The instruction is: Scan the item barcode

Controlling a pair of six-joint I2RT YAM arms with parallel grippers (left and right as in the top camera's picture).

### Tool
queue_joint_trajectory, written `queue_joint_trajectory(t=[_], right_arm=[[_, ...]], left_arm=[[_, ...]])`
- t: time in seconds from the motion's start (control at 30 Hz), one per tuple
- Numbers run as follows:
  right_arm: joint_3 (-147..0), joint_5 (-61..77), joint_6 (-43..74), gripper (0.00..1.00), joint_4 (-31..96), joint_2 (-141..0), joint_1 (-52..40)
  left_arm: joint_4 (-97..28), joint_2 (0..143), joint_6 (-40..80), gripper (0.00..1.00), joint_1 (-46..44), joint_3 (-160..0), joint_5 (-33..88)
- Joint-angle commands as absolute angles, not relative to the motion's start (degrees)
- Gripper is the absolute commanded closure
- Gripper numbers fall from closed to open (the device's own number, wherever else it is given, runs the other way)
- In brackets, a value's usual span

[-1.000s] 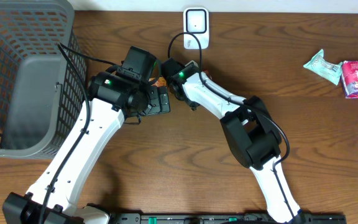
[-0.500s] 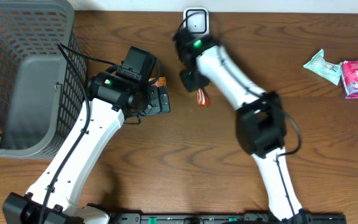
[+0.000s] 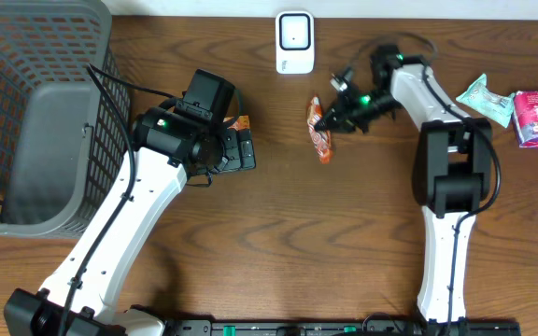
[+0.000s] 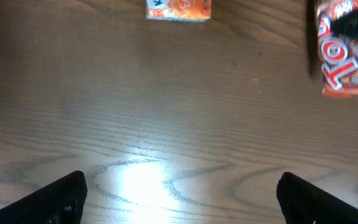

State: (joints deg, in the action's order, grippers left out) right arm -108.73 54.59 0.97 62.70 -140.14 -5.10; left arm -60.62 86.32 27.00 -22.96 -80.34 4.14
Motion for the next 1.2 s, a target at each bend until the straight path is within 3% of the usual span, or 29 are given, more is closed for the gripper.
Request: queue_joint_trajectory(t=[0.0, 0.1, 0.3, 0.47, 0.63, 0.73, 0.83, 0.97, 1.17], right_arm=[[-105.54, 61.71, 1.89, 0.85, 62.70, -140.18, -1.52], [-107.04, 55.48, 1.89, 0.64, 67.24, -139.76, 2.15], [-116.46, 43.59, 1.85, 0.61, 76.73, -137.36, 4.45], [-122.61, 31.27, 1.85, 0.57, 80.82, -133.75, 1.06], [-122.69, 22.04, 1.87, 0.27, 80.44, -132.25, -5.39], [-122.06, 16.69, 3.60, 0.15, 79.22, -132.86, -9.15], [-120.88, 9.23, 9.02, 0.16, 77.52, -133.51, -12.49], [-118.30, 6.28, 10.48, 0.34, 74.39, -133.62, -15.46], [-112.16, 0.62, 10.72, 0.42, 68.29, -133.78, -19.42]], left_arm=[[-60.84, 86.48, 26.65, 0.02, -22.79, -80.49, 3.79], [-60.84, 86.48, 26.65, 0.02, -22.79, -80.49, 3.77], [-60.84, 86.48, 26.65, 0.02, -22.79, -80.49, 3.79], [-60.84, 86.48, 26.65, 0.02, -22.79, -80.49, 3.79], [-60.84, 86.48, 26.65, 0.02, -22.79, -80.49, 3.77], [-60.84, 86.48, 26.65, 0.02, -22.79, -80.49, 3.77], [-60.84, 86.48, 26.65, 0.02, -22.79, -80.49, 3.79], [-60.84, 86.48, 26.65, 0.02, -22.79, -80.49, 3.79], [-60.84, 86.48, 26.65, 0.02, -22.79, -80.49, 3.79]])
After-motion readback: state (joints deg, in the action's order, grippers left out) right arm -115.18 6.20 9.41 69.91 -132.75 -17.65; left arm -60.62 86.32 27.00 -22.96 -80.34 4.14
